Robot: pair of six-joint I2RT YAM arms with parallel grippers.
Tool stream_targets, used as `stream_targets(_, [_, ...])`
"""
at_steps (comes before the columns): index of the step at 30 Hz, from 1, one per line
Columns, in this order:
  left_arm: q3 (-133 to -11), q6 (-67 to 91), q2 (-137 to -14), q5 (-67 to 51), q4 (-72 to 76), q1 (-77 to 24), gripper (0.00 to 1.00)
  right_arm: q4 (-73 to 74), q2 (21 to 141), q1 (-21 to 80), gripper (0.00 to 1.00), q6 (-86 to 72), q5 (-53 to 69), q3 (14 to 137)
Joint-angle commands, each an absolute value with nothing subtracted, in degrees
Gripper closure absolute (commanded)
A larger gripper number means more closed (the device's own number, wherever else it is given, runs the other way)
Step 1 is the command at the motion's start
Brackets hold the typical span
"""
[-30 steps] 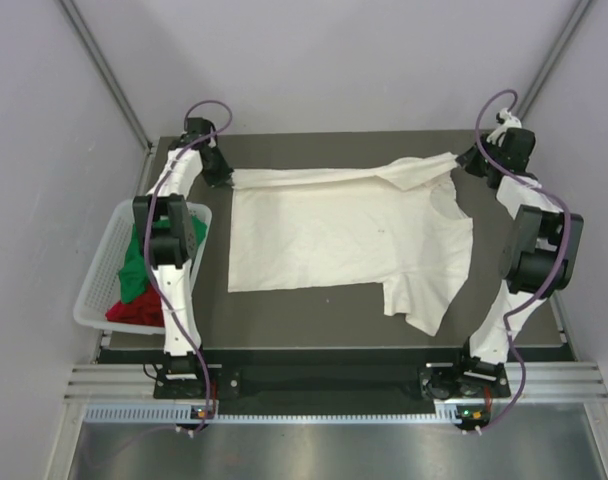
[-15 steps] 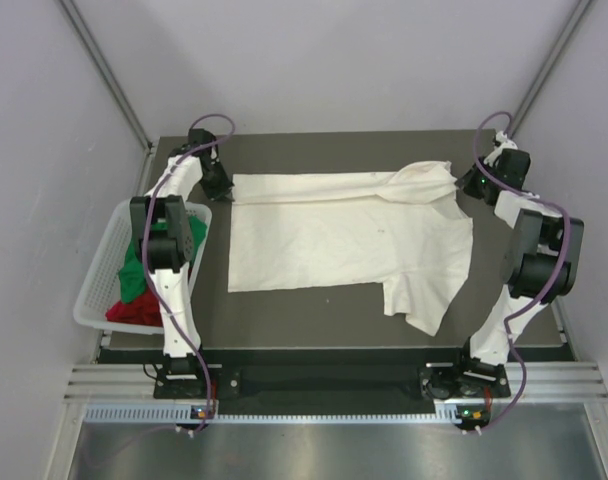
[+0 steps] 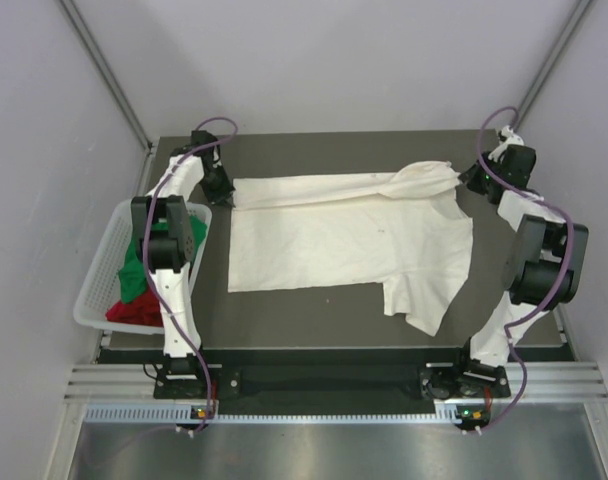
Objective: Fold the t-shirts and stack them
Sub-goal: Fold the tshirt
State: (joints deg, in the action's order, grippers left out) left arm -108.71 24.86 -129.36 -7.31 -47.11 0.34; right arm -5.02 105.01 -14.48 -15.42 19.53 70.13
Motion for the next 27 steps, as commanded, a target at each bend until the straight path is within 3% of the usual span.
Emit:
stream_targets(1, [-110.7,23.3,-126.5,-5.8,-50.3,0.7,1.00,-7.3,100.7,-15.9,1.00,-15.3,17.6,69.6])
stream_targets(16, [-108.3,23.6,-127.4,-4.0,-50.1,0.2,1.00,-6.8,100.7,-15.9,1.00,-15.7,17.6,63.4])
stream_targets(18, [-108.5,23.8,-127.4,-3.3,-50.7,0.2,0.94,-7.0,100.9,-15.9,0.99,-16.0,18.5,62.6])
stream_targets(22, [-109.0,23.7,-126.3,-4.4,-51.1,0.2,0.71,-4.4,100.5,-15.9,0.87,-15.9,18.1,63.3])
stream_targets(23, [-109.4,23.6,-125.5,-5.0,-51.0,0.2,0.68,-1.2,100.4,-15.9,0.80,-15.8,17.2,64.6])
stream_targets(27, [-112.8,23.6,-124.0,-7.7,-50.1,0.2,0.60,5.5,98.7,-15.9,0.71,-17.0,15.3,67.1])
